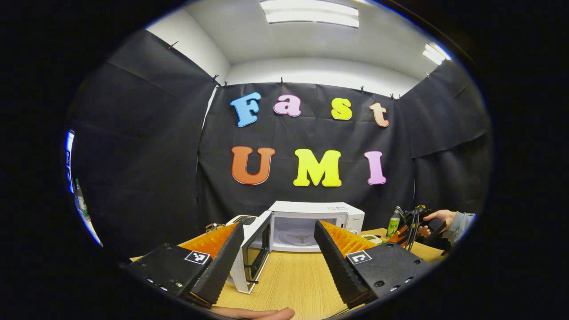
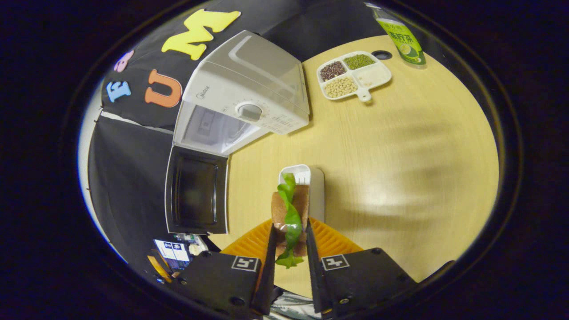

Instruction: Open the microwave oven with the left hand, put the food in, and close the microwave oven.

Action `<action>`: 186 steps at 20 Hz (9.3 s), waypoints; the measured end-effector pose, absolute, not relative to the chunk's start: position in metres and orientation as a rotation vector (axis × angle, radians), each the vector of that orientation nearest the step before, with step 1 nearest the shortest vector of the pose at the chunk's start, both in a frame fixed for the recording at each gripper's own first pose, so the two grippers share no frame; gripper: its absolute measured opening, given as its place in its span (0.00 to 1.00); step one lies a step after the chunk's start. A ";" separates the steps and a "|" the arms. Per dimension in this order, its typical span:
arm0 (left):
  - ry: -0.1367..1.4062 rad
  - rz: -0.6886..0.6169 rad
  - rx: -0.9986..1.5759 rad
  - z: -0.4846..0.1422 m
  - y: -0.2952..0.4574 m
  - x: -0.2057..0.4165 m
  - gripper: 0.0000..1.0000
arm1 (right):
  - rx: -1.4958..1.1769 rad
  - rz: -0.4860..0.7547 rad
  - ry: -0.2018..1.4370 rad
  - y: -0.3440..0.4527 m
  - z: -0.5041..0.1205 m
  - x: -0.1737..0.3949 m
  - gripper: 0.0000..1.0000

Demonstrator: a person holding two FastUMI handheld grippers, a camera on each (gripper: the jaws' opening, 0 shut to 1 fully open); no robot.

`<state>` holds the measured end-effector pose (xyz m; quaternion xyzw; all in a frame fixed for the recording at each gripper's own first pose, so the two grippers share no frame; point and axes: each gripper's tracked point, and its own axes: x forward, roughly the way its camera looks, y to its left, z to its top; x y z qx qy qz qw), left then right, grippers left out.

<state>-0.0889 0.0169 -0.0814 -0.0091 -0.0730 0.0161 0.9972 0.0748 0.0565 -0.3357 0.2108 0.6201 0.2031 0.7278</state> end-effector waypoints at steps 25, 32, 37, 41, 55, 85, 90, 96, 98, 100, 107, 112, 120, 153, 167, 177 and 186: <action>-0.053 0.098 0.025 -0.119 0.087 -0.132 0.94 | -0.294 0.597 0.874 0.220 -0.262 -0.013 0.26; 0.020 0.076 0.134 -0.142 0.076 -0.118 0.96 | -0.239 0.494 0.685 0.282 -0.277 0.032 0.32; 0.035 0.056 0.121 -0.151 0.079 -0.106 0.96 | -0.209 0.441 0.491 0.320 -0.284 0.081 0.32; 0.065 0.065 0.071 -0.155 0.091 -0.096 0.97 | -0.118 0.461 0.403 0.356 -0.291 0.108 0.32; 0.020 0.157 0.077 -0.144 0.127 -0.076 0.97 | 0.214 0.228 0.306 0.381 -0.327 0.223 0.34; 0.033 0.222 0.018 -0.136 0.146 -0.069 0.95 | 0.675 -0.153 0.465 0.344 -0.399 0.280 0.89; 0.078 0.208 0.023 -0.139 0.152 -0.067 0.95 | 0.377 -0.063 0.480 0.344 -0.408 0.278 1.00; 0.140 0.279 0.050 -0.164 0.180 -0.066 0.95 | 0.094 0.130 0.618 0.357 -0.424 0.256 1.00; 0.148 0.310 0.021 -0.173 0.193 -0.063 0.95 | 0.038 0.168 0.615 0.352 -0.419 0.250 1.00; 0.156 0.327 -0.024 -0.182 0.206 -0.061 0.95 | 0.006 0.193 0.609 0.342 -0.412 0.240 0.91; 0.131 0.376 -0.024 -0.196 0.245 -0.029 0.95 | 0.010 0.255 0.491 0.298 -0.339 0.170 1.00; 0.132 0.360 0.020 -0.211 0.264 -0.011 0.65 | 0.033 0.356 0.398 0.272 -0.281 0.084 1.00; 0.162 0.328 -0.032 -0.237 0.254 -0.007 0.01 | 0.002 0.400 0.174 0.195 -0.179 -0.010 1.00; 0.113 -0.236 0.097 -0.235 -0.044 0.132 0.00 | -0.032 0.279 -0.028 0.021 -0.101 -0.053 0.92; 0.116 -0.272 0.052 -0.248 -0.127 0.221 0.00 | -0.105 0.177 -0.099 -0.038 -0.083 -0.037 1.00; 0.161 -0.297 0.017 -0.263 -0.189 0.267 0.00 | -0.098 0.138 -0.045 -0.066 -0.103 -0.011 1.00; 0.194 -0.294 -0.012 -0.260 -0.195 0.274 0.00 | -0.073 0.097 -0.031 -0.059 -0.090 -0.031 0.92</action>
